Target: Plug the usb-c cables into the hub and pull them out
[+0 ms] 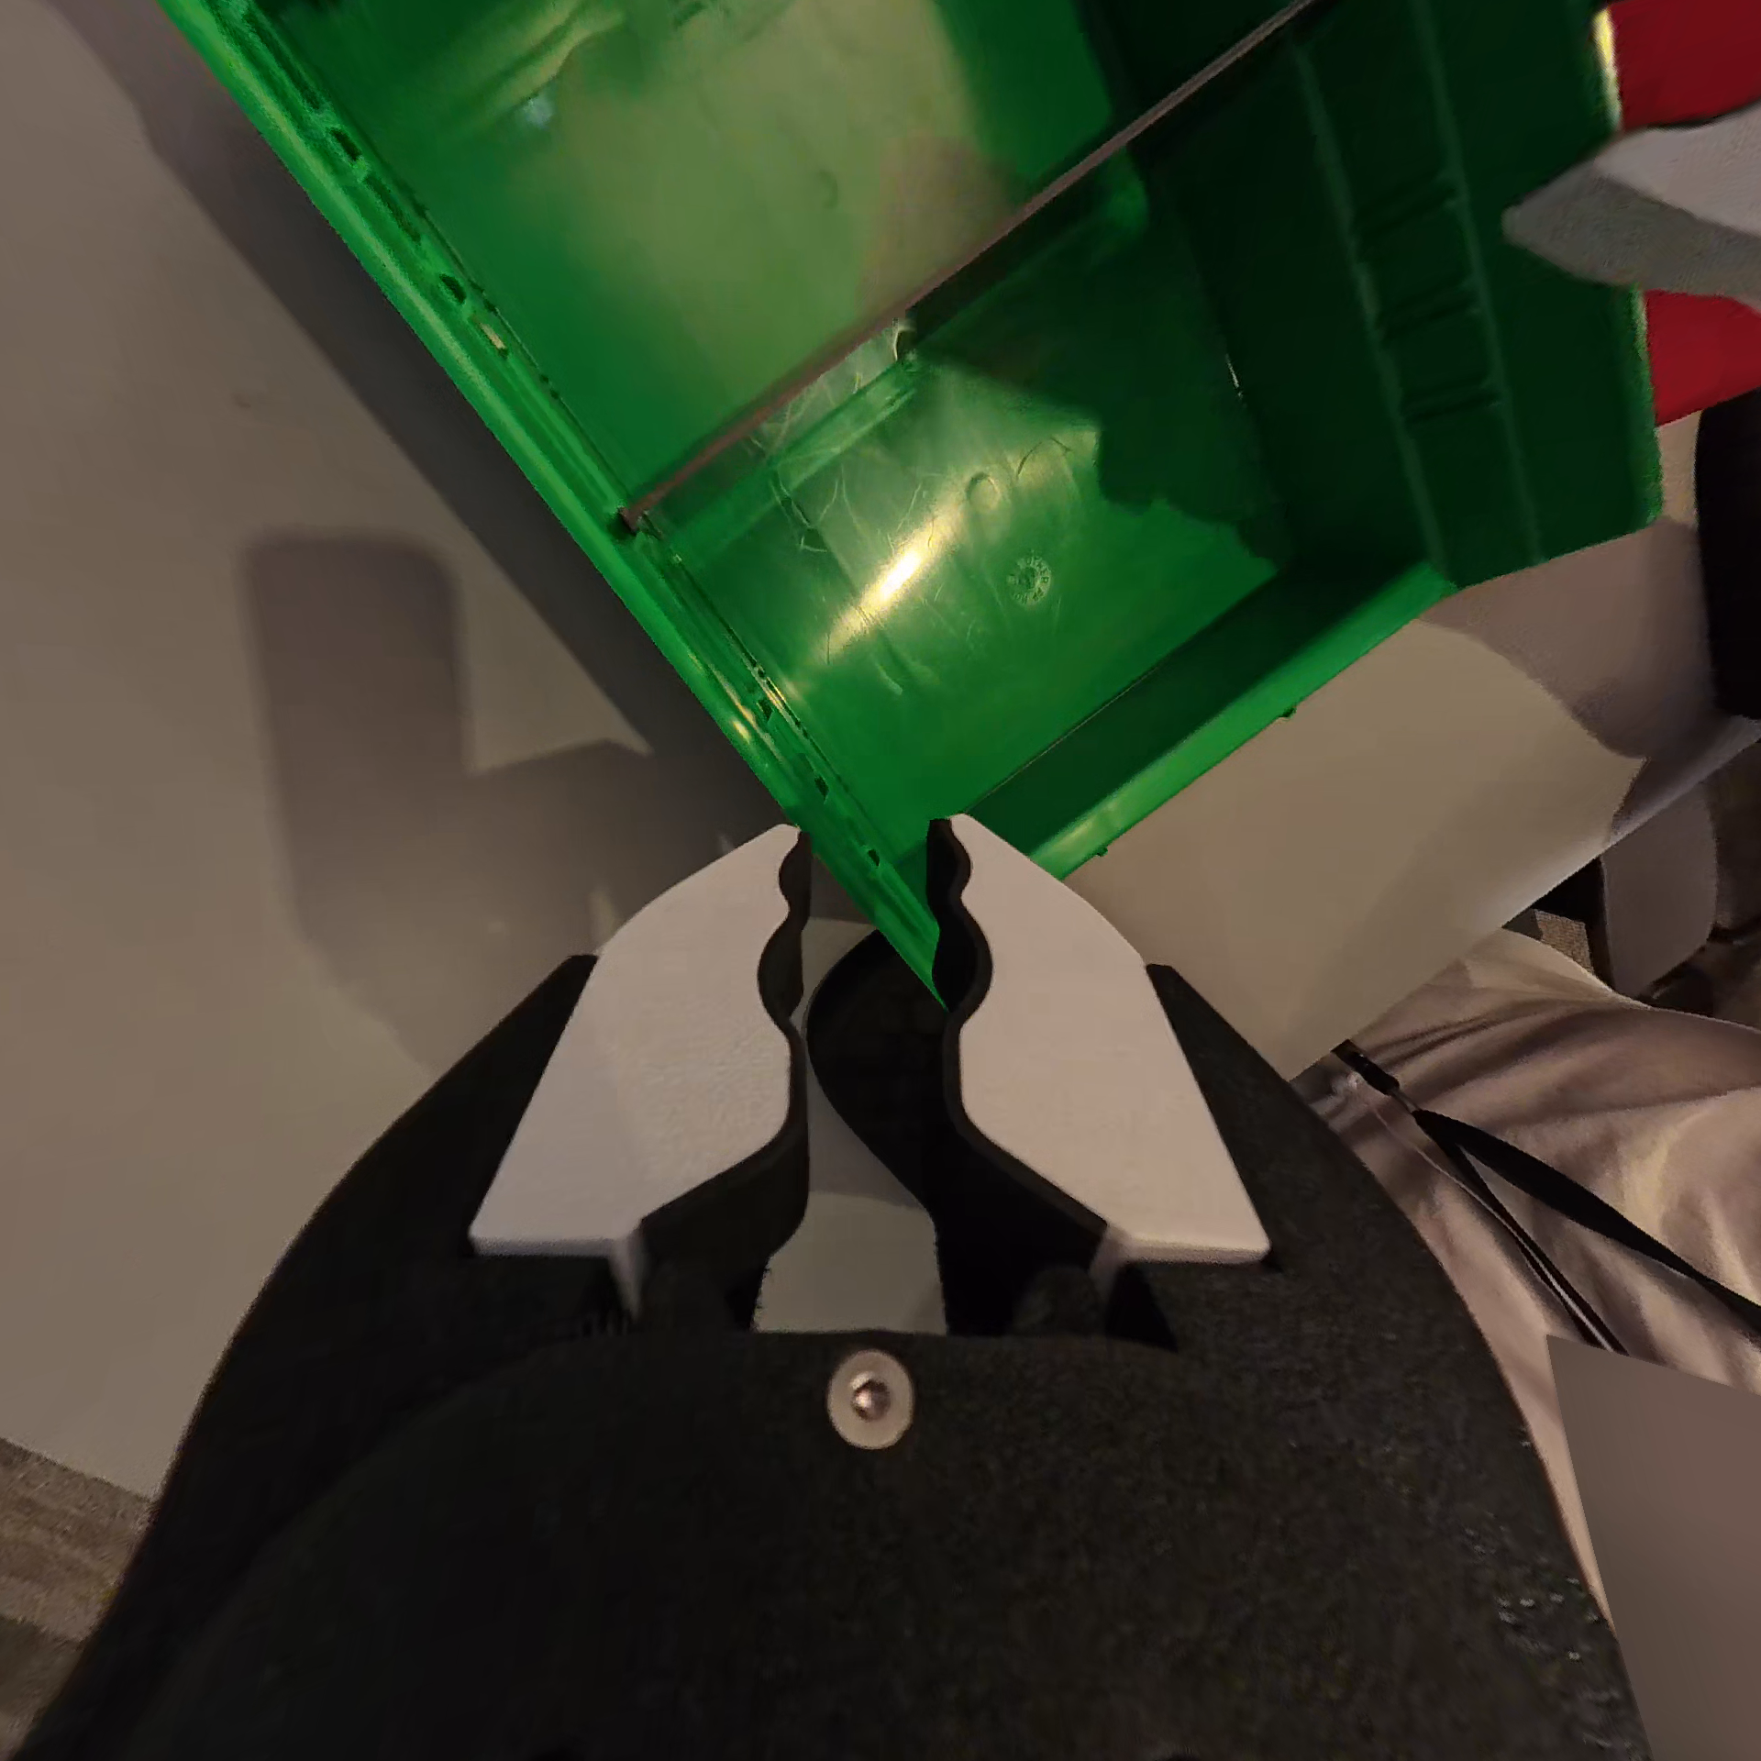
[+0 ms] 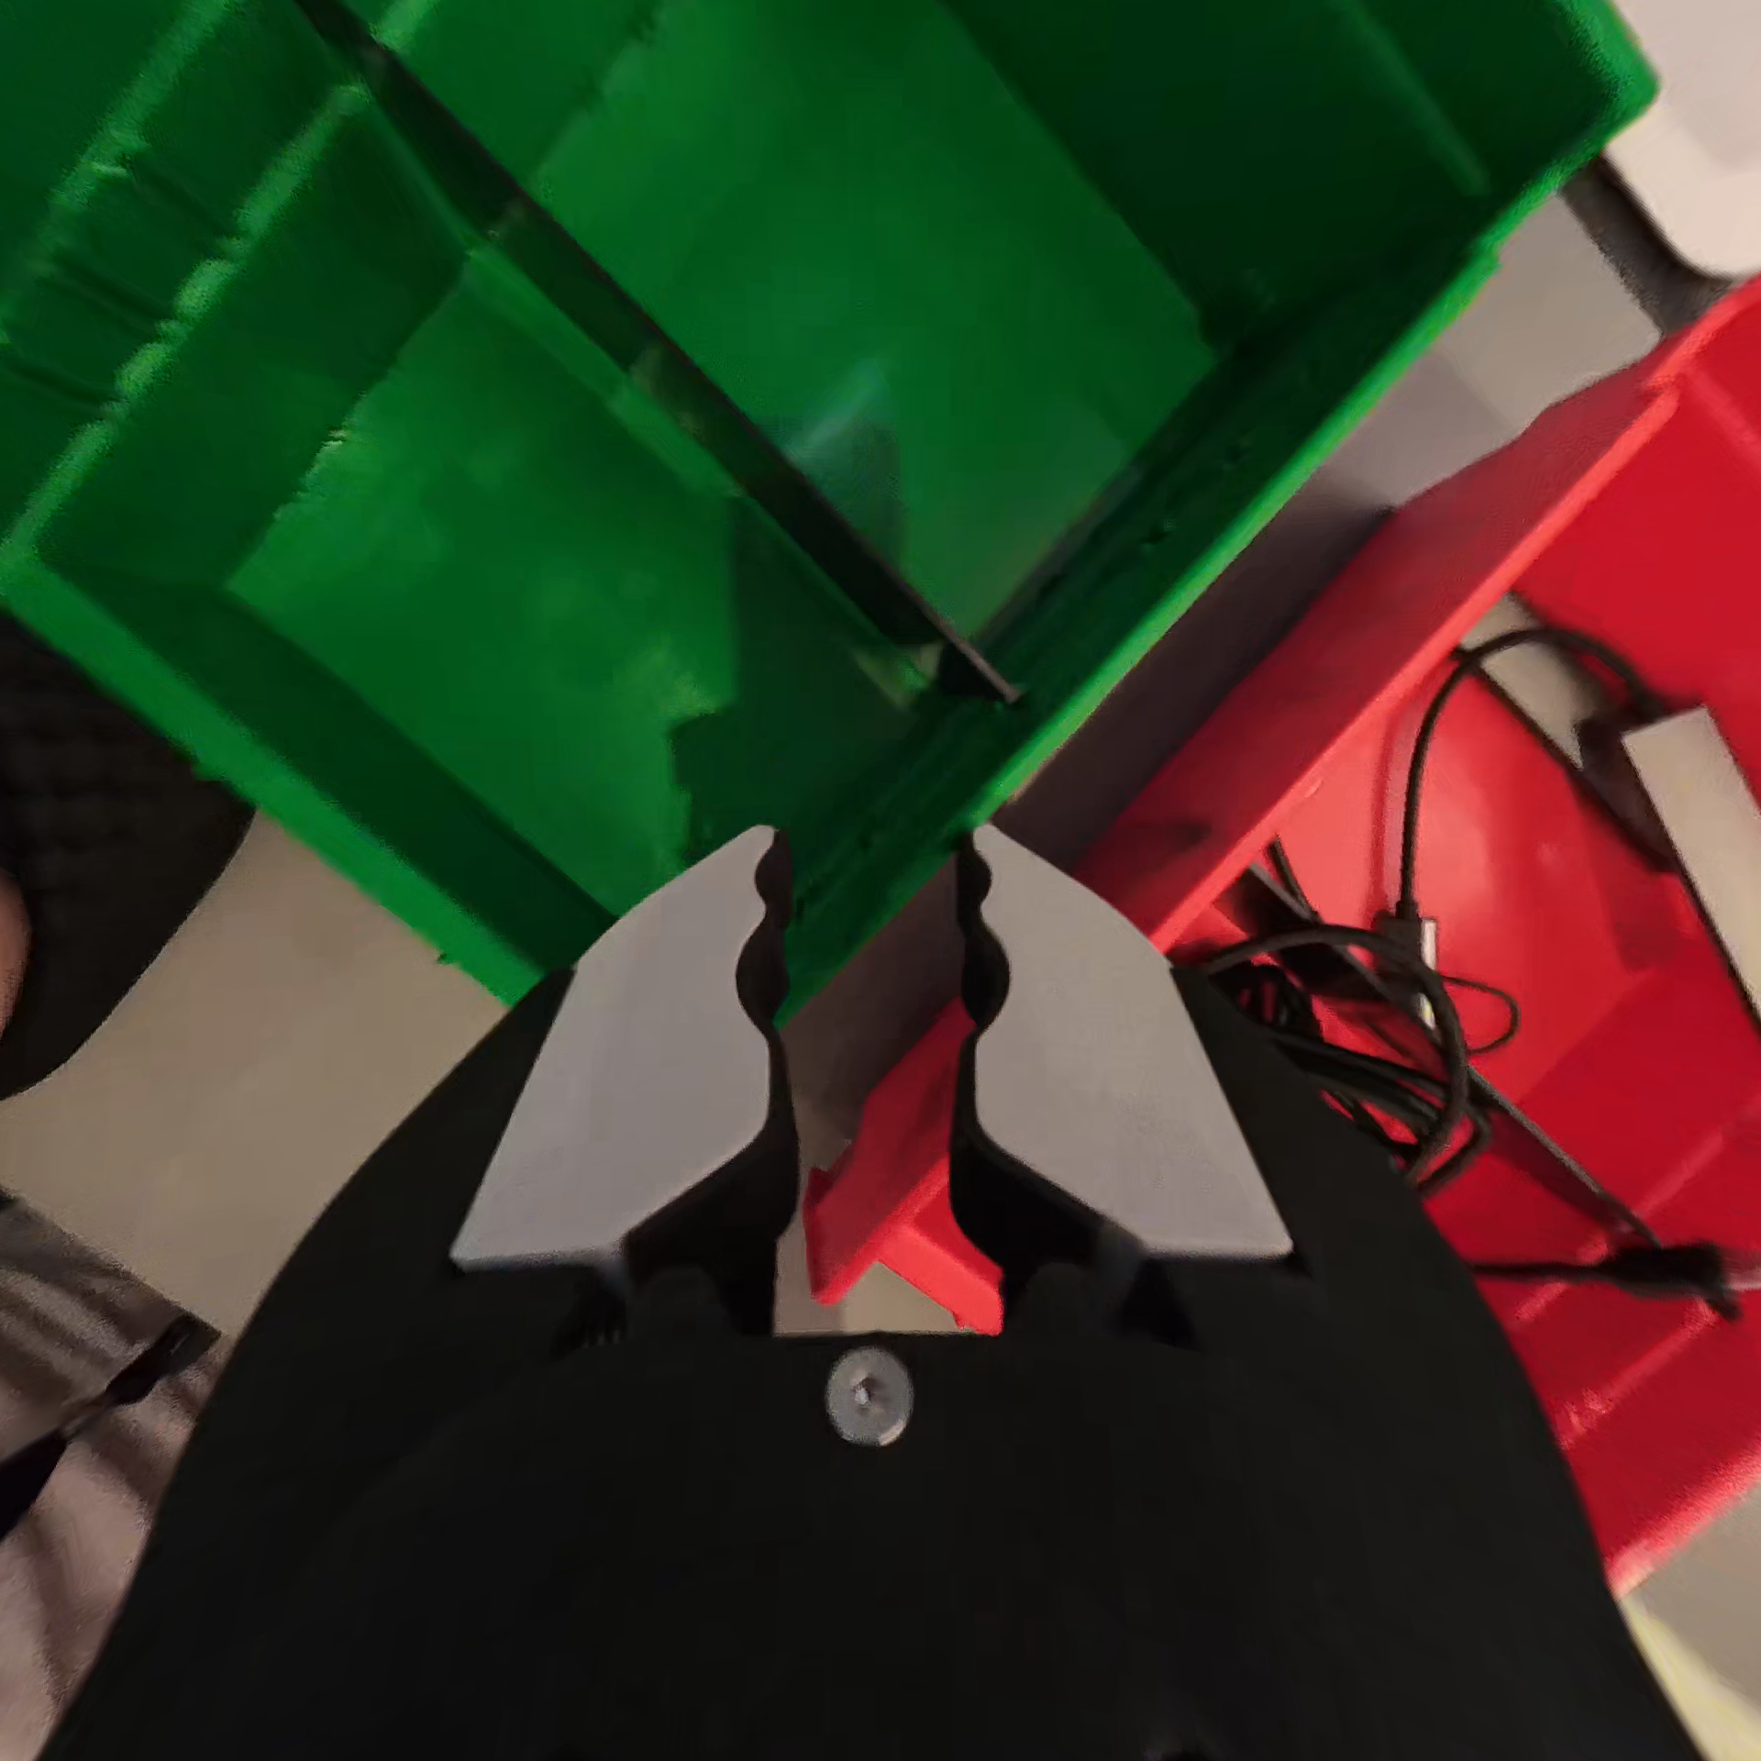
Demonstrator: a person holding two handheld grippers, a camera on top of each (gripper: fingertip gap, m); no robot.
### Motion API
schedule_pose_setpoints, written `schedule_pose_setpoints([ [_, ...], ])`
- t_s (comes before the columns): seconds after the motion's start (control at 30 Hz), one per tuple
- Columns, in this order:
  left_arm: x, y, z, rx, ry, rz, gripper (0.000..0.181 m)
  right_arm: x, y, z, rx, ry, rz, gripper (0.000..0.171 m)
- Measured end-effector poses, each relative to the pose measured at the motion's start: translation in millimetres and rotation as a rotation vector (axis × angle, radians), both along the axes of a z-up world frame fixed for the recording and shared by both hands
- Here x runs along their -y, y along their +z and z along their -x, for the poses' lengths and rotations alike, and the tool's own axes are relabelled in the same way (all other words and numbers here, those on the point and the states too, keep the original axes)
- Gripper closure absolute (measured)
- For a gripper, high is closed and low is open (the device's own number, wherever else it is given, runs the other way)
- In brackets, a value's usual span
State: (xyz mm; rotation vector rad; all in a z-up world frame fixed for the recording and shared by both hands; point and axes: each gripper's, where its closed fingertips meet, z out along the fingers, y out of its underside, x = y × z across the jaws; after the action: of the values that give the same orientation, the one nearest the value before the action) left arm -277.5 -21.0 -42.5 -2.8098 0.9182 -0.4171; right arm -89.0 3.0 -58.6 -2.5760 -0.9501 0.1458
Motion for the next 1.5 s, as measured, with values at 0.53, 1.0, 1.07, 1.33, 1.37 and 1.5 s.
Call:
schedule_pose_setpoints([
  [0.53,-0.9,10.4,0.7,0.096,-0.042,-0.051,0.162,-23.1,-45.7,-1.2,0.026,-0.274,0.174,0.141],
  [1.0,0.7,9.7,-2.5,0.088,-0.073,-0.054,0.164,-37.7,-61.7,8.6,0.025,-0.345,0.182,0.156],
  [1.07,1.6,9.3,-2.2,0.084,-0.073,-0.053,0.164,-41.7,-62.9,13.8,-0.029,-0.345,0.189,0.161],
  [1.33,-1.2,15.3,-4.6,0.093,-0.061,-0.082,0.17,-50.6,-63.9,20.3,-0.161,-0.358,0.248,0.166],
  [1.37,-1.8,17.8,-6.0,0.102,-0.065,-0.095,0.171,-52.2,-63.7,19.5,-0.161,-0.361,0.256,0.165],
  [1.5,-9.7,32.7,-7.3,0.127,-0.046,-0.184,0.17,-54.7,-58.4,18.9,-0.154,-0.333,0.307,0.165],
])
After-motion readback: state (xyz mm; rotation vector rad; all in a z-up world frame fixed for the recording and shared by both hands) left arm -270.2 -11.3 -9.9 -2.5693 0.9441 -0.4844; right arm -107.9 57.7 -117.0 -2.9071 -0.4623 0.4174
